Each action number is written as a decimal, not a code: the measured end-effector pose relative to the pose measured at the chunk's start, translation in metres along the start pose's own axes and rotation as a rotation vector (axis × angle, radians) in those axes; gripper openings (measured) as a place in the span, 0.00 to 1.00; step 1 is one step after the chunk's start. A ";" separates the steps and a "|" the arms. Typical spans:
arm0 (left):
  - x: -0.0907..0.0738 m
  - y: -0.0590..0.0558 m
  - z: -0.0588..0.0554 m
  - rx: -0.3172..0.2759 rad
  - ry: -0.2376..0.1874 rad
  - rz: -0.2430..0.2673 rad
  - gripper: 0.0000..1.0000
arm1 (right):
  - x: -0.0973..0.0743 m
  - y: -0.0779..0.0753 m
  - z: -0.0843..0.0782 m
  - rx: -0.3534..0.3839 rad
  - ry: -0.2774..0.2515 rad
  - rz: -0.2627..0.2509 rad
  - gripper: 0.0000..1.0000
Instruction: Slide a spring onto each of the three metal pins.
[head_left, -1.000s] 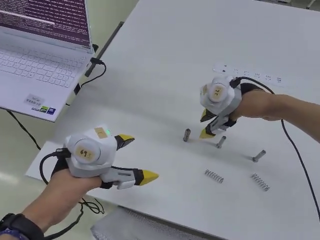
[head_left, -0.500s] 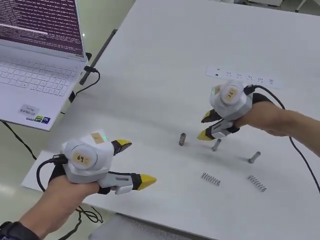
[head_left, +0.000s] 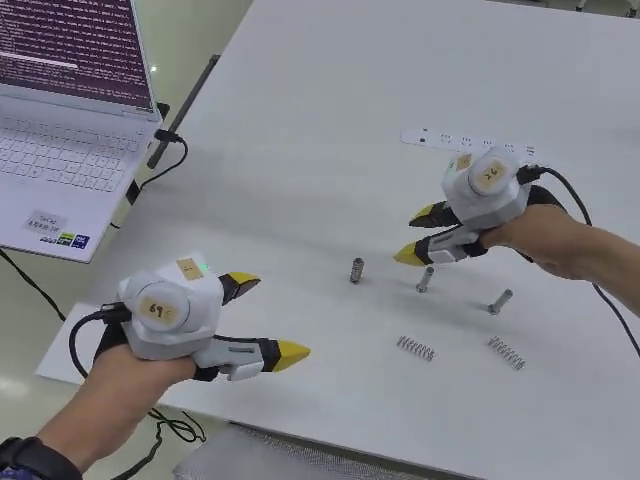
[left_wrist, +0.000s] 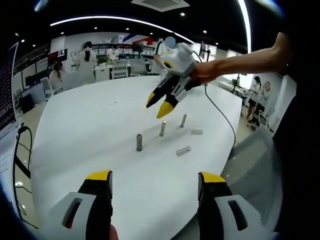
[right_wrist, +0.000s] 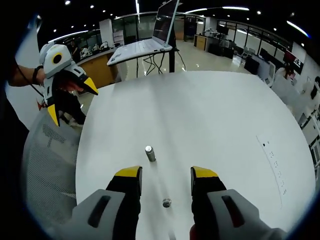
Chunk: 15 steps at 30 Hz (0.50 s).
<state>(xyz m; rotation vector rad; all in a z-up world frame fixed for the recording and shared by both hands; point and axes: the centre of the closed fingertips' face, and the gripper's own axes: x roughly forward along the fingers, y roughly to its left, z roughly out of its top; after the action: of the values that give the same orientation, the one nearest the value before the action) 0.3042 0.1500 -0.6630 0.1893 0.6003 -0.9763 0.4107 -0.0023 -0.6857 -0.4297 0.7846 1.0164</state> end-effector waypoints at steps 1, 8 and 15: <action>0.000 0.000 0.001 0.002 0.000 0.000 0.66 | -0.002 0.000 0.000 0.009 -0.008 -0.003 0.38; 0.000 0.001 0.002 0.008 0.002 -0.003 0.66 | -0.015 -0.003 -0.005 0.039 -0.032 -0.031 0.43; 0.001 0.002 0.006 0.014 0.000 -0.007 0.66 | -0.032 -0.006 -0.017 0.085 -0.061 -0.068 0.48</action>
<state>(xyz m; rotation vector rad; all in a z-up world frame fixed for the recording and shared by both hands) 0.3084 0.1477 -0.6595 0.1995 0.5947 -0.9875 0.4001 -0.0352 -0.6725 -0.3487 0.7504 0.9251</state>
